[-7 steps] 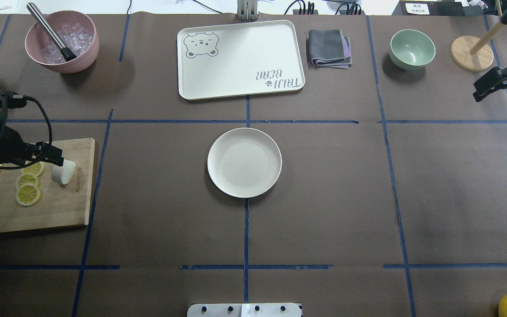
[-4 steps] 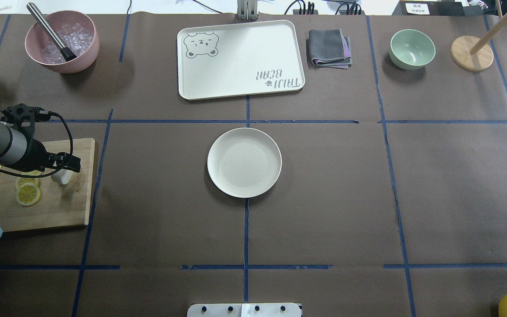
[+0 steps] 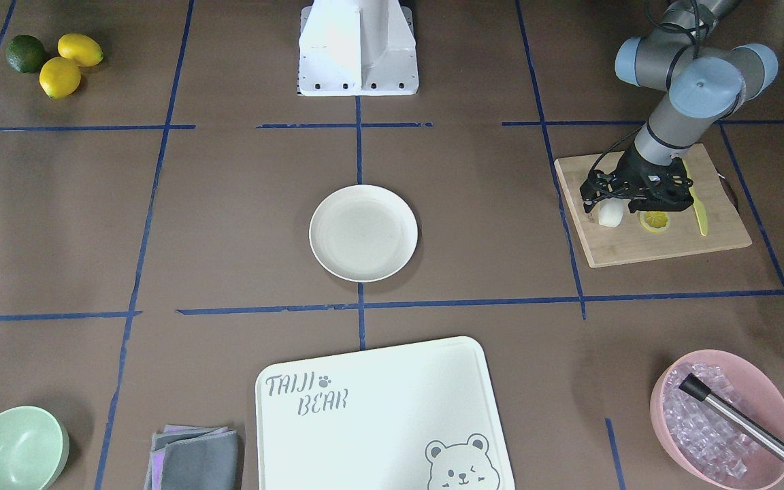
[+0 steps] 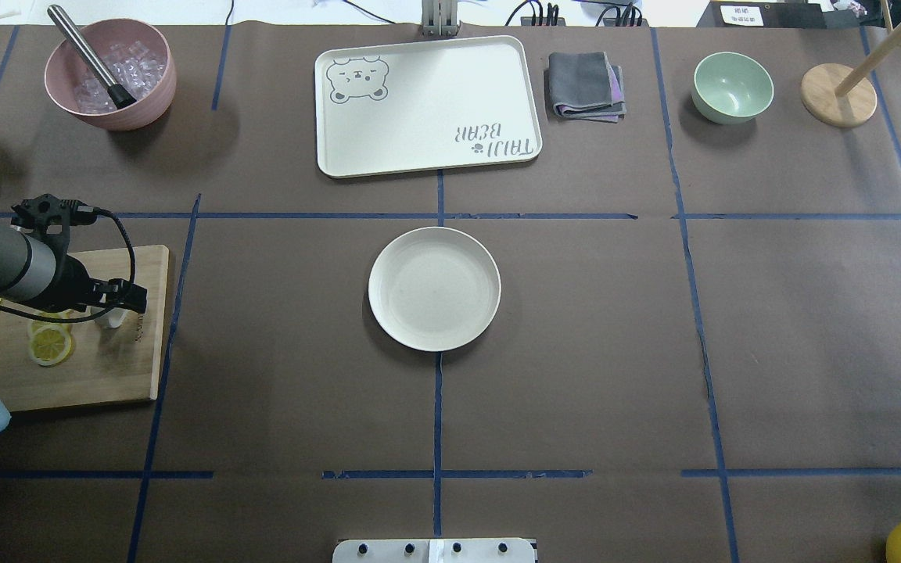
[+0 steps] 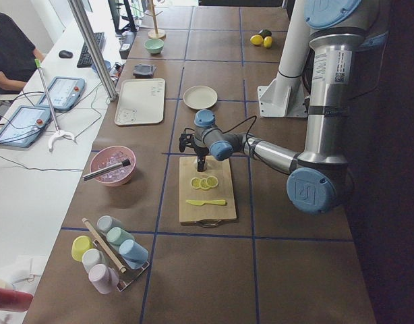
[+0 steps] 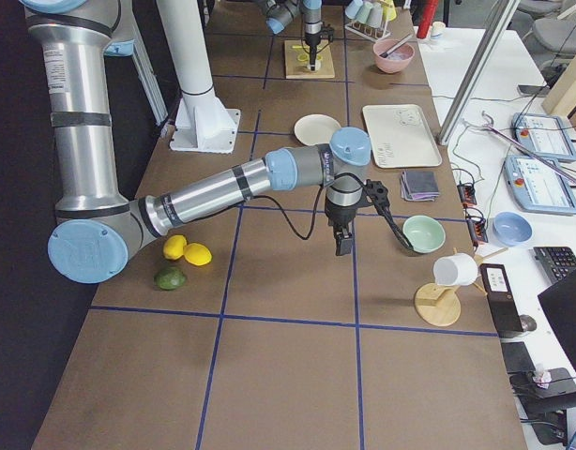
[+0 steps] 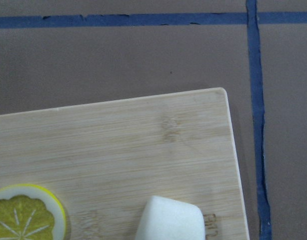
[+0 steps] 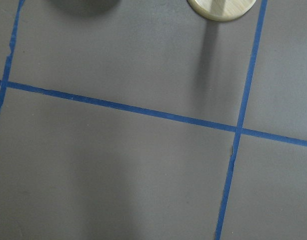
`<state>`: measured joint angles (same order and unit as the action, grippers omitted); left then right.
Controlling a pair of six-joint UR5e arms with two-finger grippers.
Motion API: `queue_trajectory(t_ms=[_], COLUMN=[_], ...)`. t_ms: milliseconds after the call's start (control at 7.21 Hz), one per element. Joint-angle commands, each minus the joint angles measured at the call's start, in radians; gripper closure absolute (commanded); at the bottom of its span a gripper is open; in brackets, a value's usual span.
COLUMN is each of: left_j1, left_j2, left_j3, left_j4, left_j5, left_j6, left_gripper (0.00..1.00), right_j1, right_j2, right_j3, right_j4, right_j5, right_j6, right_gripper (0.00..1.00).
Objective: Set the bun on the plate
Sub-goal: 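Reach the left gripper to the white bun on the cutting board and grasp it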
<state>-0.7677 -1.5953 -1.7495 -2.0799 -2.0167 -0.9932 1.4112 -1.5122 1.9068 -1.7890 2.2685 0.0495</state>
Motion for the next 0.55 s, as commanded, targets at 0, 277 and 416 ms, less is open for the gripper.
queue_trajectory(t_ms=[0, 277, 416], left_j1=[-0.002, -0.004, -0.004], left_j2=[0.008, 0.008, 0.008], left_j3=[-0.013, -0.021, -0.021], left_j4=[0.000, 0.000, 0.000], left_j5=[-0.001, 0.003, 0.003], left_j6=[-0.001, -0.001, -0.001], left_gripper=[0.33, 0.49, 0.54], right_j1=[0.002, 0.002, 0.002], right_j2=[0.000, 0.000, -0.002], right_j3=[0.000, 0.001, 0.001], right_j4=[-0.001, -0.001, 0.000], right_j5=[0.000, 0.000, 0.000], right_j6=[0.001, 0.001, 0.001], right_gripper=[0.00, 0.00, 0.00])
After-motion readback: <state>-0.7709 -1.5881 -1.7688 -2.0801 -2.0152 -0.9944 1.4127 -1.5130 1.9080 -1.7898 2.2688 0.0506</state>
